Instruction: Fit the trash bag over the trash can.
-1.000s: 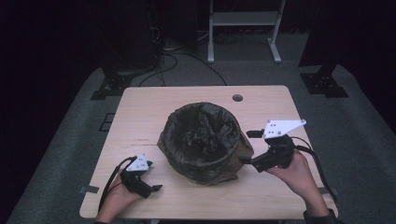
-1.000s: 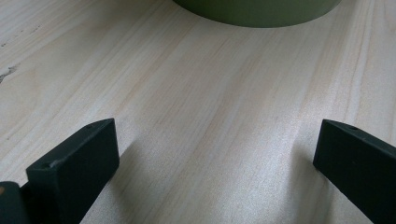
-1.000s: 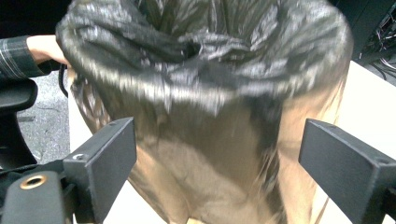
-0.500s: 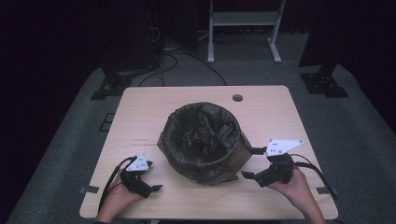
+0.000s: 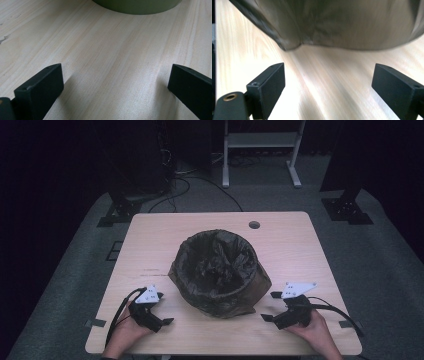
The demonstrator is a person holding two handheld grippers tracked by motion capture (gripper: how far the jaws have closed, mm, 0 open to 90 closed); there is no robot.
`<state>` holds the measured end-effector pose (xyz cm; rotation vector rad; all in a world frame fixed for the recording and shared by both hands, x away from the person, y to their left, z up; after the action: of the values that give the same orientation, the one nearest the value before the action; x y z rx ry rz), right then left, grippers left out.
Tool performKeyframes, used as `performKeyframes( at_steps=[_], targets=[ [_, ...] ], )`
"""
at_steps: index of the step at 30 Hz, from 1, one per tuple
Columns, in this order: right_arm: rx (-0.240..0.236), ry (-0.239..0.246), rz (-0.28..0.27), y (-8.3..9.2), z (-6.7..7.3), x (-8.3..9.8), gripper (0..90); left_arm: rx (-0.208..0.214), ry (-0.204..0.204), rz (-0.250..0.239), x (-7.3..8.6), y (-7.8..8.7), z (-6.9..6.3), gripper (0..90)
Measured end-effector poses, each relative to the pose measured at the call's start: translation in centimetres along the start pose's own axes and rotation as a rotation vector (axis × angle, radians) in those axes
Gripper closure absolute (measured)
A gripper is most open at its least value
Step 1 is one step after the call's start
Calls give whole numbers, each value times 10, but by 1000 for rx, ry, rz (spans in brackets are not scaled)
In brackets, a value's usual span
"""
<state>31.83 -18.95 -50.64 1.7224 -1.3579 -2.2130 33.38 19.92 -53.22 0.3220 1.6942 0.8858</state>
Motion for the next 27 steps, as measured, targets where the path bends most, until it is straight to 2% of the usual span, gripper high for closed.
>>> performKeyframes(
  at_steps=[11,18,27],
  targets=[
    [12,33,25,-10,4,13,101,3,-3,0,0,0,0,0],
    [29,69,65,-18,5,20,100,5,-5,1,0,0,0,0],
    [35,83,61,-19,6,21,101,6,-6,1,0,0,0,0]
  ],
)
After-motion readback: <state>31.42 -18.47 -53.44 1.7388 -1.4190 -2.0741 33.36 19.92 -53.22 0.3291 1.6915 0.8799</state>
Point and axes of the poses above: each handheld gripper's, and its own axes: y roughly backward along the jaws, x roughly out of its underside, z roughly to its left, the point moved 7 cm from there along -y, roughly forward along the jaws, and after that the axes turned 7 degrees about x, right-handed, at the moved point
